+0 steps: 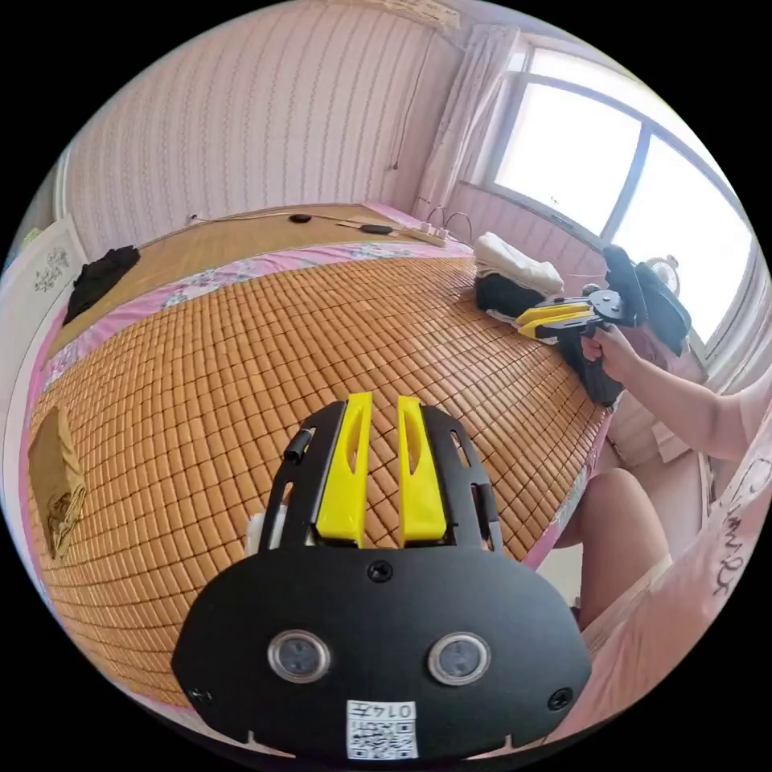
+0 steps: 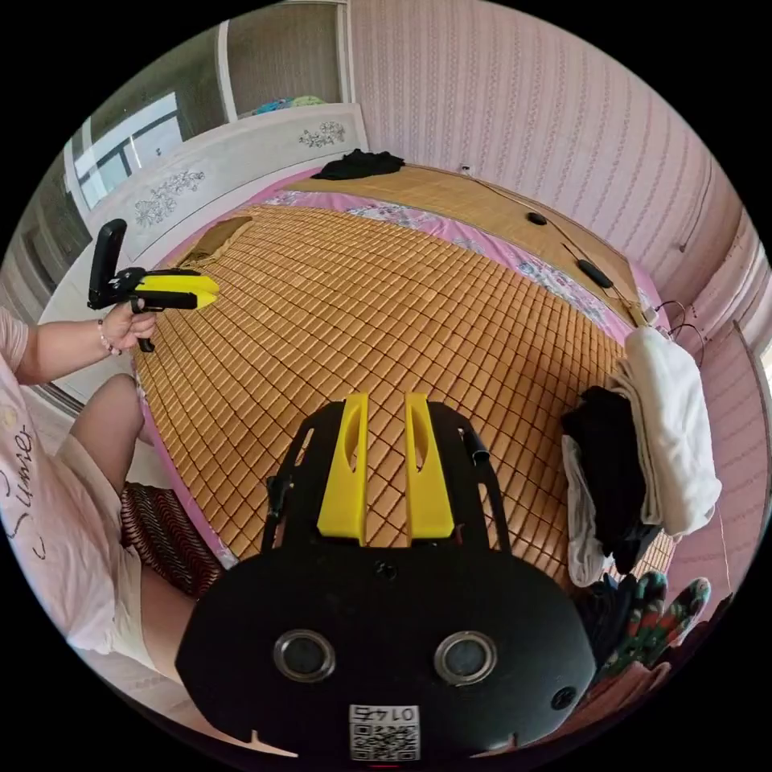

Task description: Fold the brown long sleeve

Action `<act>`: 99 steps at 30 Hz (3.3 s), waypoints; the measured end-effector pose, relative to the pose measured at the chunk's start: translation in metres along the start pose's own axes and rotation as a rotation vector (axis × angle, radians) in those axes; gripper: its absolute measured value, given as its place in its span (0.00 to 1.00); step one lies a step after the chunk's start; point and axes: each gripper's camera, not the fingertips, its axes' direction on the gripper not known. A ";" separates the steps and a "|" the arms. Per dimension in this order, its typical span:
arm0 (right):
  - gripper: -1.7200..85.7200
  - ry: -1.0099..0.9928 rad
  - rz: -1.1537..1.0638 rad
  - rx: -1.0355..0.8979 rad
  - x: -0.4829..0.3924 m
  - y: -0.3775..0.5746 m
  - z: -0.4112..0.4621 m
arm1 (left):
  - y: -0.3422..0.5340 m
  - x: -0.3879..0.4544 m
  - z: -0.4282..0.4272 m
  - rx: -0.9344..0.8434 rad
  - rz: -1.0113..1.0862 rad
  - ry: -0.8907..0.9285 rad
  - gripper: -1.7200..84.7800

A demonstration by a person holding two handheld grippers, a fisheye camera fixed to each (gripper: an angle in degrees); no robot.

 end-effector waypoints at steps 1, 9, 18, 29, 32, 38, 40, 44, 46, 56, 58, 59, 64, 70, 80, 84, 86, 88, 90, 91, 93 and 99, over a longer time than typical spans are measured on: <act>0.11 -0.038 -0.022 -0.001 -0.019 -0.009 0.010 | 0.035 -0.023 -0.029 0.000 -0.074 -0.086 0.08; 0.10 -0.242 -0.471 -0.079 -0.274 -0.205 0.122 | 0.191 -0.172 -0.161 0.073 -0.591 -0.332 0.07; 0.11 -0.211 -0.824 -0.092 -0.464 -0.402 0.221 | 0.202 -0.333 -0.196 0.117 -0.811 -0.467 0.04; 0.12 -0.087 -0.889 -0.175 -0.574 -0.522 0.360 | 0.147 -0.443 -0.171 -0.023 -0.853 -0.417 0.09; 0.10 -0.052 -0.802 -0.287 -0.567 -0.532 0.404 | 0.140 -0.448 -0.174 -0.003 -0.856 -0.415 0.06; 0.04 -0.201 -0.578 -0.100 -0.485 -0.542 0.342 | 0.124 -0.415 -0.213 0.062 -0.741 -0.469 0.02; 0.03 -0.216 -0.493 -0.028 -0.441 -0.541 0.307 | 0.115 -0.393 -0.250 0.184 -0.715 -0.440 0.01; 0.03 -0.267 -0.234 0.117 -0.314 -0.532 0.208 | 0.068 -0.352 -0.308 0.274 -0.605 -0.429 0.01; 0.03 -0.304 -0.112 0.183 -0.256 -0.513 0.158 | 0.039 -0.315 -0.358 0.369 -0.532 -0.425 0.01; 0.03 -0.295 0.123 0.228 -0.055 -0.165 -0.045 | 0.064 -0.116 -0.430 0.451 -0.335 -0.083 0.01; 0.03 -0.281 0.266 0.134 -0.030 -0.072 -0.032 | 0.105 -0.069 -0.377 0.340 -0.416 0.059 0.01; 0.02 -0.244 0.379 0.051 -0.014 -0.009 -0.012 | 0.116 -0.060 -0.359 0.294 -0.448 0.081 0.01; 0.03 -0.338 0.746 -0.106 0.024 0.179 0.038 | 0.198 -0.006 -0.263 -0.031 -0.654 0.153 0.01; 0.11 -0.308 0.676 -0.126 0.023 0.208 0.055 | 0.217 0.010 -0.287 -0.042 -0.679 0.104 0.01; 0.06 -0.216 0.683 -0.208 0.037 0.206 0.098 | 0.225 0.033 -0.302 -0.051 -0.637 0.054 0.01; 0.03 -0.421 0.673 -0.010 0.055 0.233 0.046 | 0.223 0.039 -0.338 0.114 -0.614 0.103 0.01; 0.03 -0.485 0.618 0.129 0.064 0.231 0.002 | 0.210 0.041 -0.364 0.211 -0.576 0.121 0.01; 0.02 -0.499 0.525 0.232 0.068 0.214 -0.049 | 0.181 0.044 -0.406 0.346 -0.498 0.118 0.01; 0.02 -0.438 0.370 0.367 0.062 0.184 -0.131 | 0.156 0.048 -0.443 0.468 -0.437 0.126 0.01; 0.02 -0.427 0.336 0.409 0.059 0.178 -0.154 | 0.140 0.053 -0.469 0.548 -0.397 0.127 0.01; 0.02 -0.420 0.212 0.643 0.046 0.168 -0.248 | 0.120 0.063 -0.511 0.680 -0.338 0.132 0.01; 0.02 -0.221 0.143 0.874 0.021 0.186 -0.407 | 0.085 0.095 -0.600 0.898 -0.248 0.176 0.01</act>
